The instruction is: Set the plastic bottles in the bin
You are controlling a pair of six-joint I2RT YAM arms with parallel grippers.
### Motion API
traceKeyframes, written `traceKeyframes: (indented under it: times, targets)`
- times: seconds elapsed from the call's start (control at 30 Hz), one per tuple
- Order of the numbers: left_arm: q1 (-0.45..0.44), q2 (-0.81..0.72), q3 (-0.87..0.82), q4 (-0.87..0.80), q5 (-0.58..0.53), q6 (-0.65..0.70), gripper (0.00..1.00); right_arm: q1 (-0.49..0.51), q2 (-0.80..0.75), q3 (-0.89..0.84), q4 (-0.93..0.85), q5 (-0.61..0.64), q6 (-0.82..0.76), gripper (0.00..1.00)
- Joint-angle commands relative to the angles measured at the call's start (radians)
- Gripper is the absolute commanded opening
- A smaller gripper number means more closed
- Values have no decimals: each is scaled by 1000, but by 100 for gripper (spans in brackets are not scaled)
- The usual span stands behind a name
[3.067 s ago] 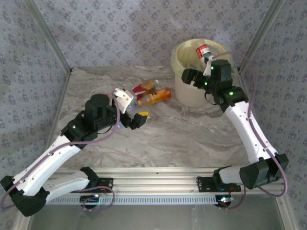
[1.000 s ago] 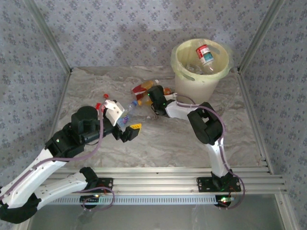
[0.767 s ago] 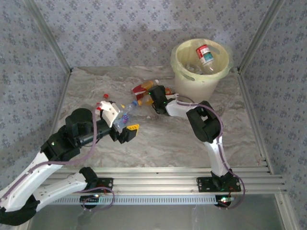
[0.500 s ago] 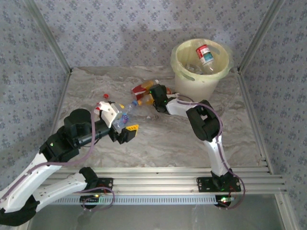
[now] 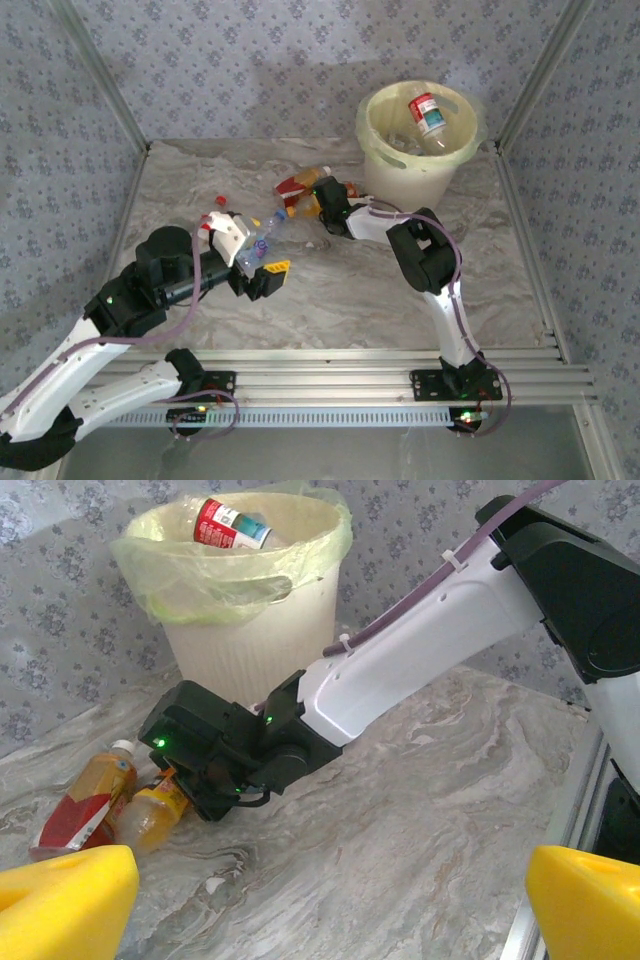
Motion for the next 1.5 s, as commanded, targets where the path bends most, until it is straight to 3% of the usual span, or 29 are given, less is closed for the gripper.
traceKeyframes:
  times: [0.0, 0.23, 0.5, 0.9, 1.27, 1.47]
  targets:
    - [-7, -4, 3, 32, 8, -6, 100, -9, 24, -6, -31, 15, -3, 56]
    - [-8, -4, 4, 28, 4, -4, 100, -1, -19, -72, 47, 18, -53, 56]
    - [-10, 11, 7, 27, 22, 1, 100, 21, -145, -281, 212, -5, -149, 56]
    - [-10, 32, 5, 35, 36, 1, 100, 56, -331, -512, 342, -134, -393, 56]
    - [-10, 30, 6, 37, 30, 8, 100, 76, -642, -645, 190, -142, -724, 57]
    - [-11, 42, -4, 64, 47, -4, 100, 92, -822, -656, 45, -111, -988, 57]
